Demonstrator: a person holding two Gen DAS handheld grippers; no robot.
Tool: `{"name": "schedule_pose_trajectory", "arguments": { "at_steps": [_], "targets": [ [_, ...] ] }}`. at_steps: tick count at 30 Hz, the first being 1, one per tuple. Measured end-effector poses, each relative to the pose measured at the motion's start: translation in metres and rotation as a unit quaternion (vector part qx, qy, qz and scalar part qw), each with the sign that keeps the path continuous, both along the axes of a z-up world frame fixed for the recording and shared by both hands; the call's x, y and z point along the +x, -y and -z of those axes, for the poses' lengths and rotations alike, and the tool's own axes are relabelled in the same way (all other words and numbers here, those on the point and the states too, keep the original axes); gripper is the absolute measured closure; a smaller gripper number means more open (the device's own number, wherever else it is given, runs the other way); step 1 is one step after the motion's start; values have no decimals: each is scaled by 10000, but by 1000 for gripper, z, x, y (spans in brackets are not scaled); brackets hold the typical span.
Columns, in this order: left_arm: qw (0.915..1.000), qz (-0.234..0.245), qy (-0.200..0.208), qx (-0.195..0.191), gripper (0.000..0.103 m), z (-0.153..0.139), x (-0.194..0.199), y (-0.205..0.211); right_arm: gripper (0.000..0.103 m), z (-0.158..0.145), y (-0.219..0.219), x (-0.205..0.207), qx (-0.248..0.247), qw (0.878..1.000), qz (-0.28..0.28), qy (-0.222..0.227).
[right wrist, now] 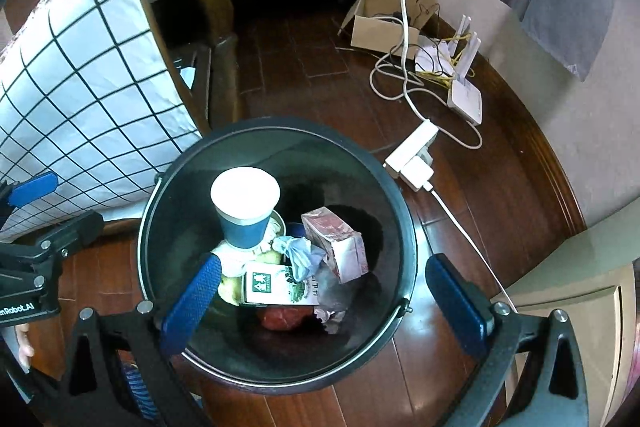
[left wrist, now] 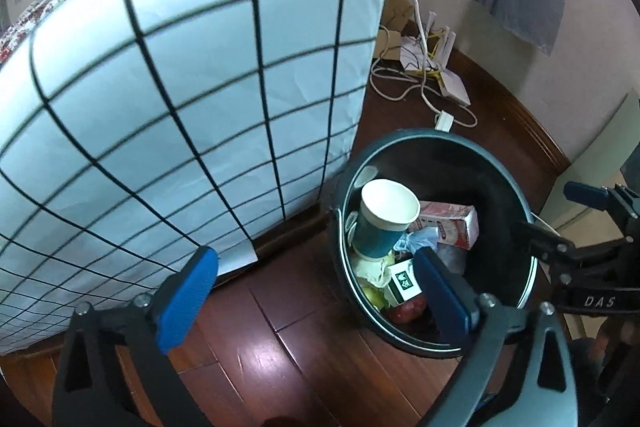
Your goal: Collect trash
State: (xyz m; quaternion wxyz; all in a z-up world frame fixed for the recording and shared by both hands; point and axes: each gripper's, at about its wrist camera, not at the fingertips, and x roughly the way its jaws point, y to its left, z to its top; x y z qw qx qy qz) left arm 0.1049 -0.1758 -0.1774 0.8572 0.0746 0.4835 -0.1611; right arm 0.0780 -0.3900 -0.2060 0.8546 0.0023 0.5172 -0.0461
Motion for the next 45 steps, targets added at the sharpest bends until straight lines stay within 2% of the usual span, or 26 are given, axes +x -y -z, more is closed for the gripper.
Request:
{"name": "schedule_pose_trajectory", "arguments": {
  "at_steps": [4,9,16,23,30,36,45],
  "targets": [
    [9998,-33,215,28,3,-22,-6,-7,0,-23,-12,-9,-122,9994,-18,312],
    [9974,-103,700,-113,3,-65,-17,-23,0,-63,-33,-23,-234,9961,-64,843],
    [9939,-305,1056,-89,3,-102,-30,-48,0,-100,-62,-34,-257,9935,-114,1101],
    [9880,-424,1469,-202,3,-136,-51,-69,0,-134,-71,-52,-219,9892,-16,1451],
    [9836,-591,1676,-314,3,-164,-66,-84,0,-168,-97,-63,-276,9865,-48,1613],
    [9799,-729,1829,-321,3,-180,-82,-98,0,-206,-120,-82,-270,9785,-82,2045],
    [9736,-891,2048,-473,3,-211,-99,-116,0,-251,-148,-101,-508,9687,-323,2409]
  ]
}}
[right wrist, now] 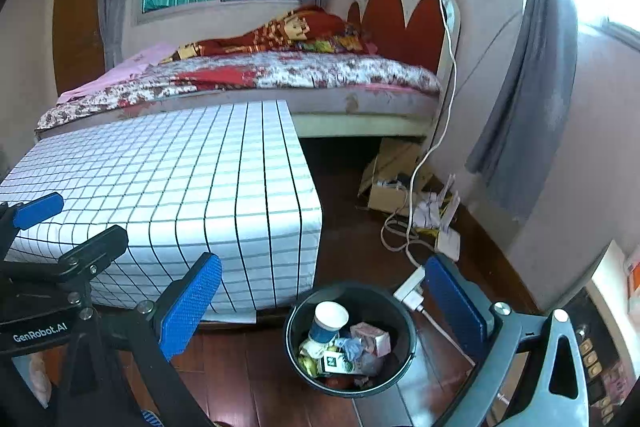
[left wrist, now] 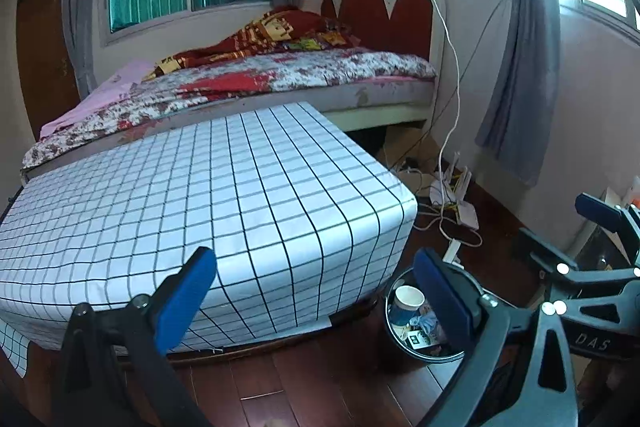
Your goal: Collect trash
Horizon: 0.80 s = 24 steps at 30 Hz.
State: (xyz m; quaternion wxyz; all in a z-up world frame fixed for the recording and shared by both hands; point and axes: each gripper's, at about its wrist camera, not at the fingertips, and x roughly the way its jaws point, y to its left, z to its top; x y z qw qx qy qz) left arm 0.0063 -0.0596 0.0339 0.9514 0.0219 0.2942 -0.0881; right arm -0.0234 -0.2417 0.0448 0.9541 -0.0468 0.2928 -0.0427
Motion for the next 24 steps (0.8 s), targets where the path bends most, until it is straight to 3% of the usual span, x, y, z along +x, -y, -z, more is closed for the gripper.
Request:
{"name": "schedule_pose_trajectory", "arguments": {
  "at_steps": [9,24],
  "targets": [
    [9992,-120,361,-102,3,-27,-17,-17,0,-21,-7,-16,-141,9997,-14,184],
    [9984,-67,547,-107,2,-37,-37,-19,0,-38,-6,-39,-75,9994,-25,349]
  ]
}}
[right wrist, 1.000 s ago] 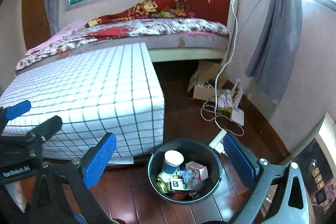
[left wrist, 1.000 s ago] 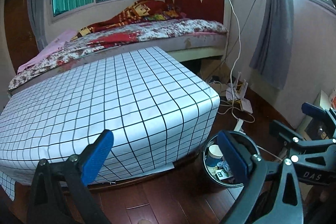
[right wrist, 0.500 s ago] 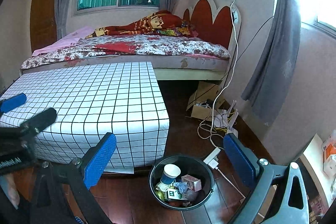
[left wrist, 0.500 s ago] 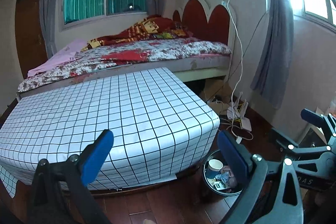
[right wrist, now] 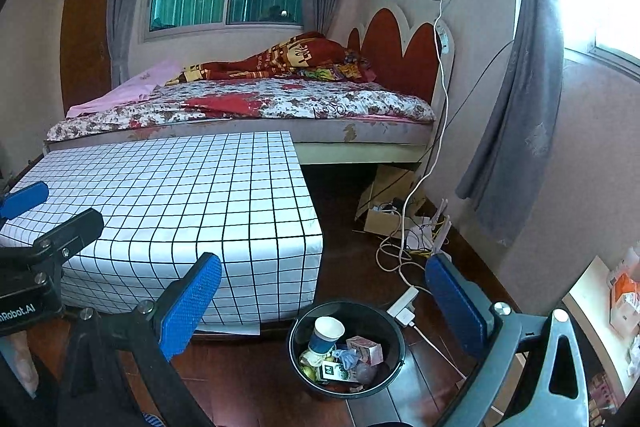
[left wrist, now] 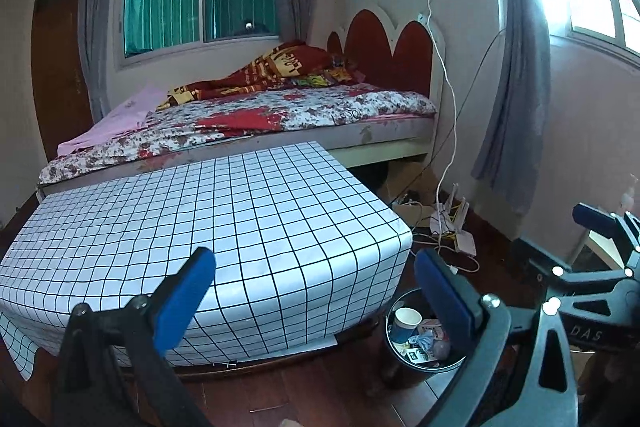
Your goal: Collect trash
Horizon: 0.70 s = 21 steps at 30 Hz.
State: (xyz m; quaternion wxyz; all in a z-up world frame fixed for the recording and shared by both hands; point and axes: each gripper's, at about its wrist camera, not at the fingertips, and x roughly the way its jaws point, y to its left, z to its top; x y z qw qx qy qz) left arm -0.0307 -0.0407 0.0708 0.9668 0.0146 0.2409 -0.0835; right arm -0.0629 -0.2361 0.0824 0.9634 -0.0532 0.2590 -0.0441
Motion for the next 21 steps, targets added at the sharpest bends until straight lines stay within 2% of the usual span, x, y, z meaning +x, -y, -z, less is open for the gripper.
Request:
{"name": "schedule_pose_trajectory", "arguments": {
  "at_steps": [21],
  "targets": [
    [10000,35,19,-24,1,0,-3,2,0,-4,12,-4,126,9998,88,91]
  ]
}}
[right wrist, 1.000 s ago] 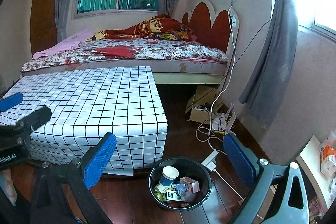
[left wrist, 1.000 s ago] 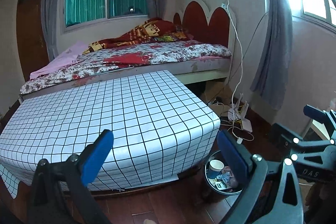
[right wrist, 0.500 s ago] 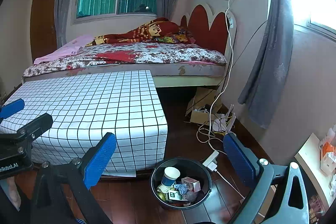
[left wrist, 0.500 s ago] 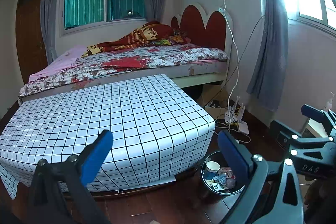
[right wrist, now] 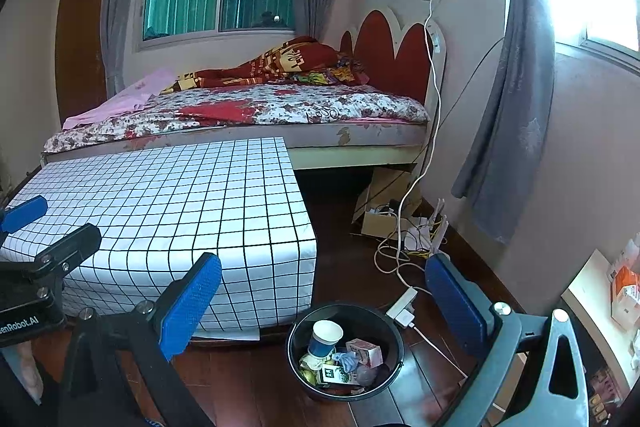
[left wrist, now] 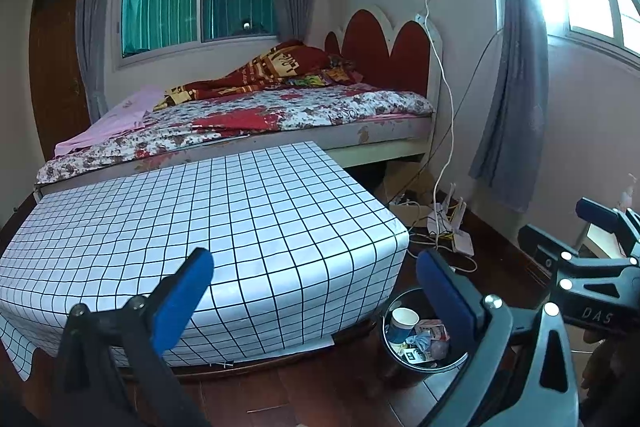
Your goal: Collect trash
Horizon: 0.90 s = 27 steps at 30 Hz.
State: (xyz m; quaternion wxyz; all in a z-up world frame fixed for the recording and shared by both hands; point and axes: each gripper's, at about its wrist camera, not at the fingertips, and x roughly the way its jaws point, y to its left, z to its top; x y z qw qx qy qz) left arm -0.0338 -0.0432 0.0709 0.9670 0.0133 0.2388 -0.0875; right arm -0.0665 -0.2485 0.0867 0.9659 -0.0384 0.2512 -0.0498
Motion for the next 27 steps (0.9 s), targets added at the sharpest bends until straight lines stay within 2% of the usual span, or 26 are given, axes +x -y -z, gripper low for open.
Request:
{"name": "schedule_pose_trajectory", "arguments": {
  "at_steps": [27],
  "targets": [
    [9999,67,50,66,1,-1,0,0,0,-3,-1,2,13,10000,4,-5]
  ]
}}
